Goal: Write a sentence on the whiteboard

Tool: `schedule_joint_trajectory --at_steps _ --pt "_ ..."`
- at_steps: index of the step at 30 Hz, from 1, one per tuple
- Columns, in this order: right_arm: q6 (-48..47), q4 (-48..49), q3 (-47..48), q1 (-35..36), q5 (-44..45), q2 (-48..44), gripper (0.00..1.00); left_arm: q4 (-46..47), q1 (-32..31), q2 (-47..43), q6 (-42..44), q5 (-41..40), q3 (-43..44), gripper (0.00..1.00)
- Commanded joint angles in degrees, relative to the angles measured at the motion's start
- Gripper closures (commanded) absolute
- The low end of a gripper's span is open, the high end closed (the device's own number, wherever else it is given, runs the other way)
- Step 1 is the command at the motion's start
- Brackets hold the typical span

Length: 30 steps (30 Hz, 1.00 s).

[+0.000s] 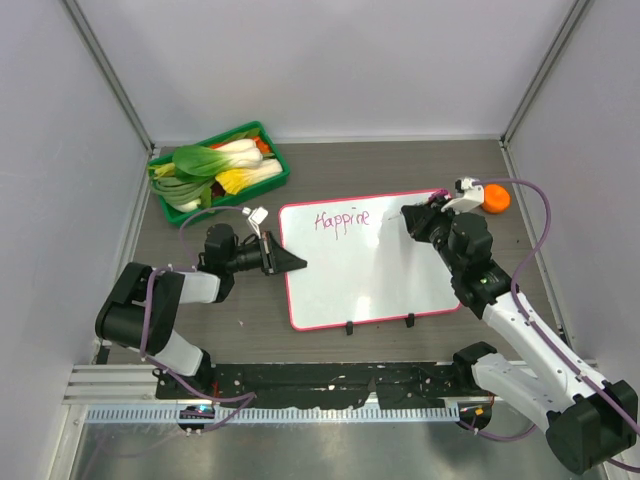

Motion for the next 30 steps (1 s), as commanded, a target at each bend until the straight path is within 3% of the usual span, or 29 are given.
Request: schedule_joint_trajectory --at_steps 1,30 --pt "-0.4 0.8 0.8 -0.4 0.5 -1.0 0.99 -8.7 -1.2 1.0 8.6 -7.7 -0.8 1.00" --pt "-1.5 2.3 3.2 -1.2 2.4 2.0 0.99 -9.3 -1.2 0.9 8.9 -7.9 -0.6 1.00"
